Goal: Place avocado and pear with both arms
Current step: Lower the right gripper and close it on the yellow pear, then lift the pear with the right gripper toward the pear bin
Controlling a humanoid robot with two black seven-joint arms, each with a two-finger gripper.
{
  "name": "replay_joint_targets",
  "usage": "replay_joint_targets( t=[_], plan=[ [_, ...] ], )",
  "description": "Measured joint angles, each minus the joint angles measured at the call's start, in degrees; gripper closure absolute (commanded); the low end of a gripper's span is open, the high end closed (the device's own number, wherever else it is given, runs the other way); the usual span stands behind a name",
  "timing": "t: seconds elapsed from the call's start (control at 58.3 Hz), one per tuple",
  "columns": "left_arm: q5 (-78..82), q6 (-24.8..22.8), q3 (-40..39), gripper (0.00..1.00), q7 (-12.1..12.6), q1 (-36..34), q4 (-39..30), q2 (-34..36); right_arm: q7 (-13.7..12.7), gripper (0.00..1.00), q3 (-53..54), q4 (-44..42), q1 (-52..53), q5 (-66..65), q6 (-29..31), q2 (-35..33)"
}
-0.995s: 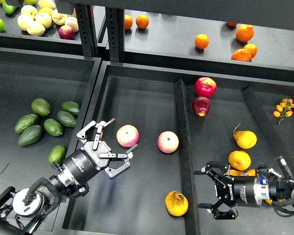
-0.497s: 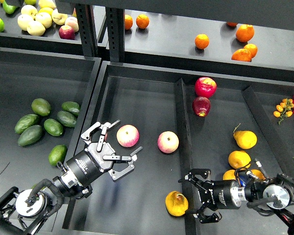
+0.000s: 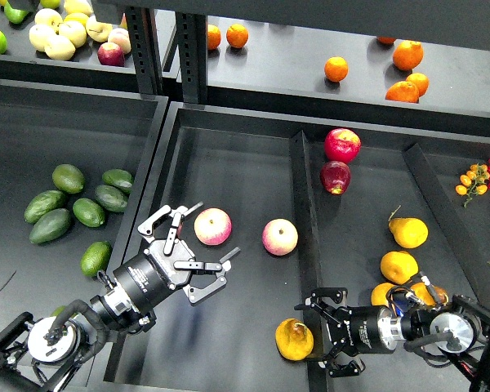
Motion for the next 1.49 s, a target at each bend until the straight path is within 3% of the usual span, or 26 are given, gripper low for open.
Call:
replay_joint_targets(
  t=[0.412, 0.617, 1.029, 1.492],
  plan=[
    [0.0, 0.0, -0.07, 0.02, 0.0, 0.09, 0.01, 0.0, 0.0, 0.32, 0.18, -3.85, -0.17, 0.04, 0.0, 2.02],
    [0.0, 0.0, -0.08, 0.02, 0.0, 0.36, -0.02, 0.0, 0.0, 0.52, 0.25, -4.96, -0.25, 0.05, 0.0, 3.46],
    [0.0, 0.0, -0.1, 0.02, 0.0, 0.55, -0.43, 0.0, 0.01, 0.75, 0.7, -5.27, -0.48, 0.07, 0.03, 3.69],
    [0.0, 0.0, -0.08, 0.02, -0.01, 1.06, -0.75, 0.0, -0.07, 0.79, 5.75, -0.49, -0.75, 1.95, -0.09, 2.6]
  ],
)
